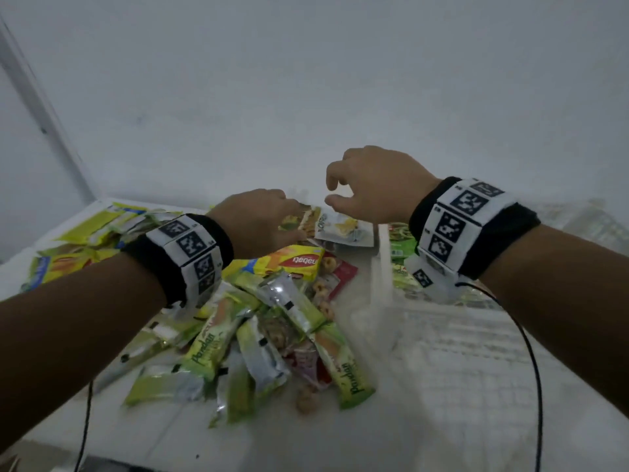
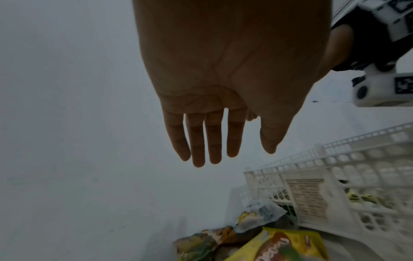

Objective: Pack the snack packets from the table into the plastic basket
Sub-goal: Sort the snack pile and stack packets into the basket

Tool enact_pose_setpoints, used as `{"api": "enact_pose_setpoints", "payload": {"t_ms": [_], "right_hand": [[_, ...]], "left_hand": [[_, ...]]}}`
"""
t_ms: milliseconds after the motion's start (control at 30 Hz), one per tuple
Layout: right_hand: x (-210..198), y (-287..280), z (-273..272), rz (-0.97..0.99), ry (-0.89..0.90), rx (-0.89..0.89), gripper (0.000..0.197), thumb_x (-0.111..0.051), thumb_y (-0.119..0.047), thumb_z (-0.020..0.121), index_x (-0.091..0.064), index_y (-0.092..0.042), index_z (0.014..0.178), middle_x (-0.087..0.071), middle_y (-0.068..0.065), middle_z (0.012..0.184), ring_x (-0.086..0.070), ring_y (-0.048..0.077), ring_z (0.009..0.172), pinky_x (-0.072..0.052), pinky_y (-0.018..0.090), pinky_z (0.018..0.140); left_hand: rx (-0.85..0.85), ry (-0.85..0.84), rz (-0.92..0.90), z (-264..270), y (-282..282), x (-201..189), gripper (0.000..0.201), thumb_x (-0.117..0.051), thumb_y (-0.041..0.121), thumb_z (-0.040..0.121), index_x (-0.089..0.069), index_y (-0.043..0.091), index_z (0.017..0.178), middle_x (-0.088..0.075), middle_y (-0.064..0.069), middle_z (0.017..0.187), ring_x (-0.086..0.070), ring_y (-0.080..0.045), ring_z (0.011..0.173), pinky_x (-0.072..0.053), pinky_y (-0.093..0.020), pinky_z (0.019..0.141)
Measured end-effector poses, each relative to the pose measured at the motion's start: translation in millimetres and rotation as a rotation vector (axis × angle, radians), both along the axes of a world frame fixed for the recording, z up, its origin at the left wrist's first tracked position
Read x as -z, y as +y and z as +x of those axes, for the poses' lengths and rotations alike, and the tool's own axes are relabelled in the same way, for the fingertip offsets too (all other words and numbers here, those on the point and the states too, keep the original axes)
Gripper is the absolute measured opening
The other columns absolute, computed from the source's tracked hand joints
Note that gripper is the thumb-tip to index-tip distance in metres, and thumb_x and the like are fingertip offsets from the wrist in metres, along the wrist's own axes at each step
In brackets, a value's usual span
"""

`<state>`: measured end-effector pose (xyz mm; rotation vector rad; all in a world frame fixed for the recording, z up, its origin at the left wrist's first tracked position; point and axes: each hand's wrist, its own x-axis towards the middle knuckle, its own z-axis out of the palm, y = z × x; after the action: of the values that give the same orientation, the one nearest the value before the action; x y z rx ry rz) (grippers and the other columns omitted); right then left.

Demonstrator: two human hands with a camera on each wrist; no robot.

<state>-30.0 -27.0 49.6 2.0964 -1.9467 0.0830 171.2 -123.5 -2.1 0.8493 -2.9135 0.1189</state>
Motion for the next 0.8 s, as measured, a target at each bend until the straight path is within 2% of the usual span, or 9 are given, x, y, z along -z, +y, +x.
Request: {"api": "enact_pose_setpoints", "payload": {"t_ms": [200,300,367,467,533,600,667,733,800], "right_hand": [[6.5,5.1,91.7,0.035,-0.03,0.162,0.027,-0.05,-0.044,0.099,-0.065,-0.025,0.111,-0.061,0.0,0.106,-0.058,0.025,0.102,-0.042,0.035,0.074],[25.0,20.3,128.0,0.11,-0.051,0.245,0.025,-0.051,-0.043,0.097,-0.064,-0.025,0.109,-0.061,0.001,0.103,-0.059,0.025,0.098,-0.042,0.034,0.071],[44.0,34.3,140.4,0.185,-0.078,0.283,0.026,-0.051,-0.044,0.097,-0.062,-0.024,0.108,-0.062,0.001,0.102,-0.06,0.026,0.096,-0.046,0.035,0.072],[78.7,58.7,143.8,0.272,-0.137,0.352,0.025,-0.05,-0.044,0.098,-0.06,-0.024,0.107,-0.063,0.0,0.099,-0.061,0.024,0.09,-0.052,0.037,0.071],[103.3,76.0,139.2,0.333,-0.17,0.429,0.026,-0.051,-0.046,0.097,-0.058,-0.025,0.111,-0.062,-0.001,0.101,-0.062,0.023,0.092,-0.052,0.036,0.072],[126.8,91.9,131.9,0.399,-0.204,0.492,0.03,-0.053,-0.047,0.097,-0.057,-0.026,0.117,-0.06,0.001,0.105,-0.061,0.024,0.094,-0.051,0.036,0.074],[145.8,103.3,123.4,0.423,-0.252,0.524,0.034,-0.058,-0.046,0.094,-0.055,-0.027,0.122,-0.058,0.001,0.106,-0.06,0.025,0.094,-0.049,0.035,0.073],[158.4,109.1,117.3,0.379,-0.289,0.536,0.035,-0.063,-0.04,0.092,-0.055,-0.028,0.124,-0.056,0.0,0.104,-0.06,0.025,0.093,-0.047,0.034,0.07],[164.8,111.5,114.4,0.325,-0.312,0.532,0.034,-0.065,-0.034,0.091,-0.056,-0.03,0.124,-0.057,0.001,0.103,-0.062,0.026,0.091,-0.052,0.036,0.072]], "left_hand": [[0.216,-0.035,0.076,71.6,-2.8,27.9,0.045,-0.046,0.058,0.099,-0.058,0.026,0.128,-0.059,-0.002,0.115,-0.056,-0.026,0.107,-0.048,-0.045,0.089],[0.321,-0.012,0.101,96.0,9.2,47.5,0.047,-0.039,0.061,0.097,-0.059,0.024,0.118,-0.057,0.001,0.11,-0.055,-0.024,0.102,-0.05,-0.046,0.083],[0.387,0.011,0.142,104.5,21.8,57.7,0.043,-0.044,0.055,0.096,-0.061,0.019,0.112,-0.057,-0.001,0.109,-0.055,-0.024,0.101,-0.05,-0.045,0.081],[0.482,0.059,0.194,111.0,38.5,75.3,0.031,-0.059,0.043,0.094,-0.061,0.016,0.11,-0.055,-0.001,0.108,-0.052,-0.024,0.098,-0.049,-0.043,0.08],[0.508,0.055,0.234,111.5,46.1,87.0,0.031,-0.066,0.04,0.092,-0.059,0.019,0.114,-0.052,0.001,0.111,-0.049,-0.021,0.099,-0.049,-0.042,0.081],[0.503,-0.02,0.253,109.2,52.6,96.8,0.04,-0.067,0.047,0.091,-0.057,0.024,0.122,-0.05,0.004,0.118,-0.046,-0.018,0.106,-0.046,-0.04,0.087],[0.487,-0.108,0.232,105.3,55.7,106.7,0.046,-0.067,0.049,0.09,-0.055,0.028,0.129,-0.049,0.007,0.127,-0.042,-0.016,0.114,-0.042,-0.042,0.093],[0.483,-0.155,0.216,102.4,55.5,114.3,0.047,-0.066,0.049,0.089,-0.054,0.032,0.13,-0.049,0.008,0.133,-0.042,-0.017,0.119,-0.043,-0.046,0.097],[0.47,-0.146,0.223,100.5,53.6,119.4,0.042,-0.067,0.044,0.09,-0.055,0.033,0.128,-0.051,0.008,0.134,-0.044,-0.019,0.118,-0.046,-0.048,0.096]]}}
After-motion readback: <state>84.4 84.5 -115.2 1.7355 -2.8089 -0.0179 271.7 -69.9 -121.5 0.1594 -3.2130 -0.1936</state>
